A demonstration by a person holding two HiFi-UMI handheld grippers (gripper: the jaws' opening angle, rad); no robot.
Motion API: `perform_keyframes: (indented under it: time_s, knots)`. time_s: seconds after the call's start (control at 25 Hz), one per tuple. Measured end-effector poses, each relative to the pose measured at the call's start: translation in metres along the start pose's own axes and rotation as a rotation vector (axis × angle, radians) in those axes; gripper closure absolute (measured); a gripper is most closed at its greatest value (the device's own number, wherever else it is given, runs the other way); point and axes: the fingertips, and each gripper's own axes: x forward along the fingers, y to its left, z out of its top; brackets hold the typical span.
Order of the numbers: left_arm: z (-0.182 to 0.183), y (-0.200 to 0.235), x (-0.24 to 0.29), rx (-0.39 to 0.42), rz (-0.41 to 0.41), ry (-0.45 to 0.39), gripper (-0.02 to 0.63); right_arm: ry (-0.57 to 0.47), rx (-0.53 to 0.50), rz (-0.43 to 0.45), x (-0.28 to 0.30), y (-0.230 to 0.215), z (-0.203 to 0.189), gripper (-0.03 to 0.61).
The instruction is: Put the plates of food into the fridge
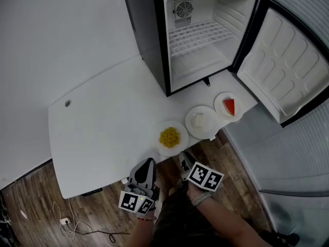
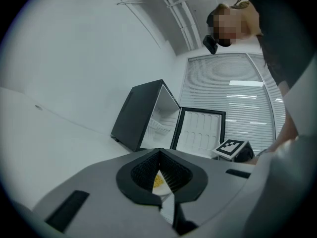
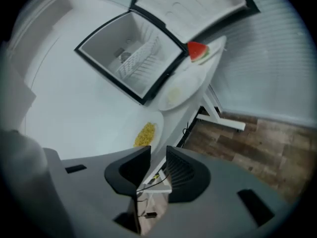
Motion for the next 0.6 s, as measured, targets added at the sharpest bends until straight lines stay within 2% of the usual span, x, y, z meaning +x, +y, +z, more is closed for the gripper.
perform_keyframes:
  time_s: [0.12,0.24,0.6]
  knots:
    - [-0.007,-0.003,0.0,-0.004,-0.007,0.009,0.607,0.017,0.167,0.023,0.005,0.003,-0.002,0.5]
    - [-0.01,-0.003,0.001,-0.013,-0.005,0.008,0.607,0.032,0.272,0.043,0.008,0.009,-0.003,0.5]
    - [-0.014,-0.007,0.0,-0.025,-0.005,0.013,0.607,0.058,0.344,-0.039,0.018,0.004,-0.008,0.5]
